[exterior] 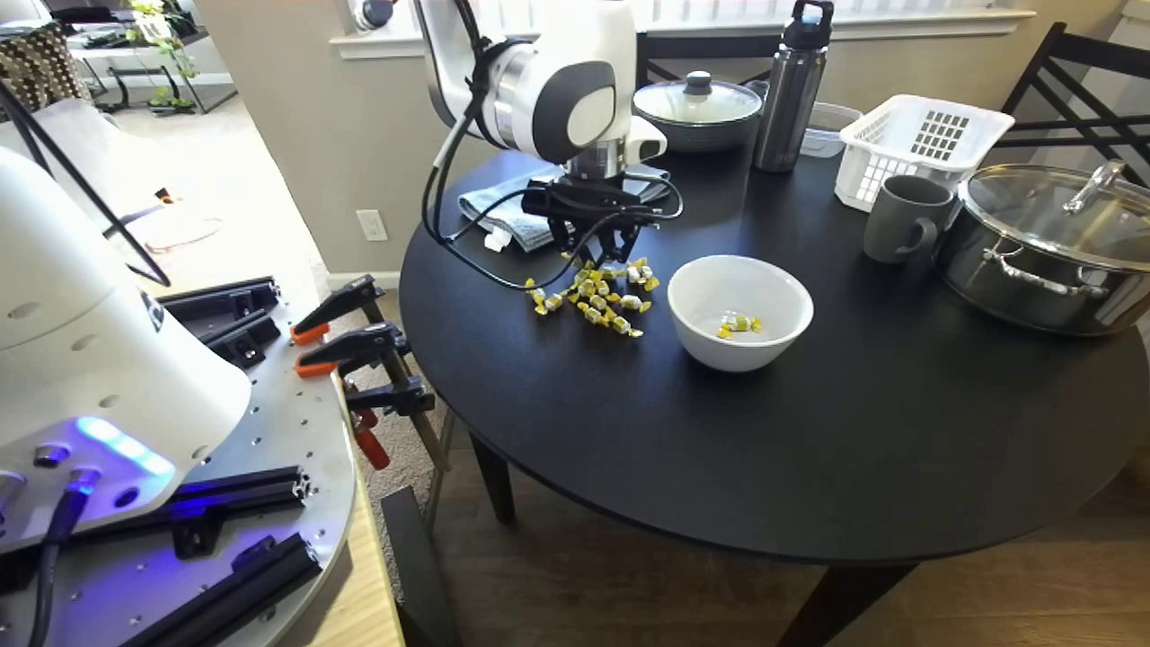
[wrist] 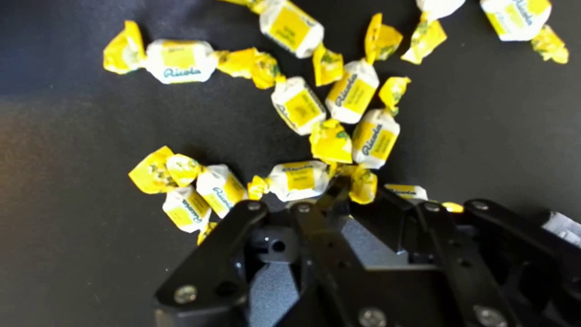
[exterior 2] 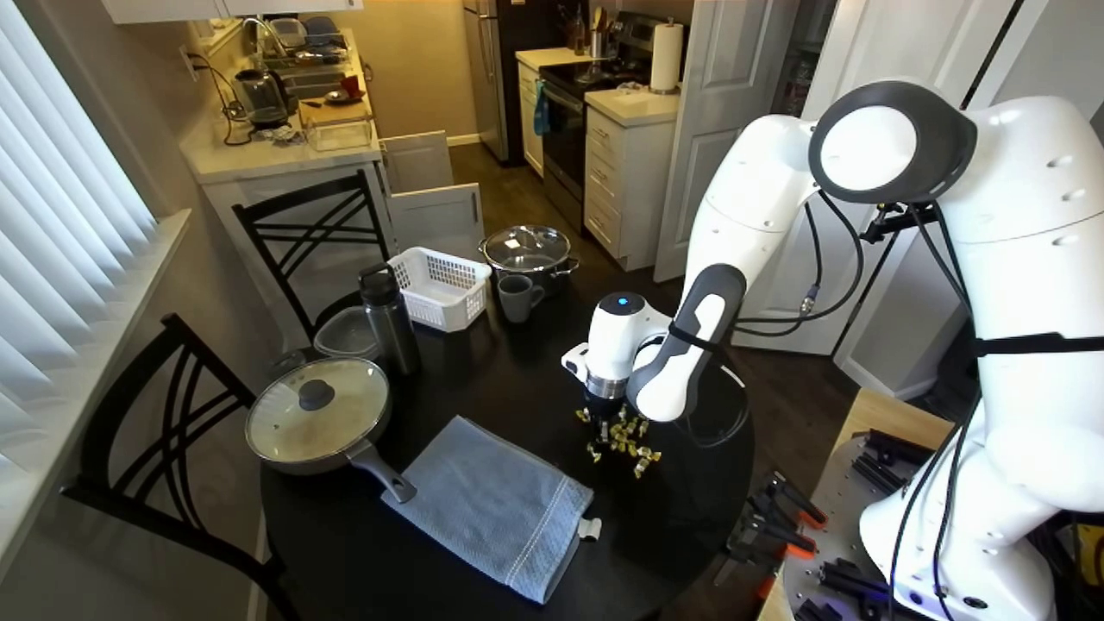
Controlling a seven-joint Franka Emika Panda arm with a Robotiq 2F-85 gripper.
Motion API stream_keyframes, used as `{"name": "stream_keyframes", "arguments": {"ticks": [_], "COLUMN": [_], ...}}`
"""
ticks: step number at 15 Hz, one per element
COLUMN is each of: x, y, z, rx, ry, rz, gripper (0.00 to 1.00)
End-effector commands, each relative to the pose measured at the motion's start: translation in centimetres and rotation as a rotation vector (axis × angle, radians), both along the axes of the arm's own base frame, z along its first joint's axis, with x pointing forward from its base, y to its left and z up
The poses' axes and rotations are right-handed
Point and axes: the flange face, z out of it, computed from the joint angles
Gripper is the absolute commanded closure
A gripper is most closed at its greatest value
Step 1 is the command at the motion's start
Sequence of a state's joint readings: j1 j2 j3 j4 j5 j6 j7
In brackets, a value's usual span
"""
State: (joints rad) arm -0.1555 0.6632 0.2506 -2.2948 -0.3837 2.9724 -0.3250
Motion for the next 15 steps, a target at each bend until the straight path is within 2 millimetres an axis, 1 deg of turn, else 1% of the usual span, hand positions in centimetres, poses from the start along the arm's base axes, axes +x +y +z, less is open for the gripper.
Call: {"name": "stream_keyframes", "arguments": {"ticks": [1,3,5,10,13,15], "x": [-0.2,0.0,0.3,0.9,1.2,1.4], "y": [-0.4,-0.4,-0.5,-1.1,-2.4,-4.0], "z": [1.5,2.2,3.3,7.4,10.0,12.2], "rx": [-0.003,0.001,0.006,0.012,-0.009,-0.04], "ry": [0.009,-0.003,-0.021,-0.081,-0.105,-0.121], "rz": [0.015,0.004,-0.006,-0.011,-0.026,-0.052], "gripper": [0.98,0.98,0.98,0.98,0.98,0.98]}}
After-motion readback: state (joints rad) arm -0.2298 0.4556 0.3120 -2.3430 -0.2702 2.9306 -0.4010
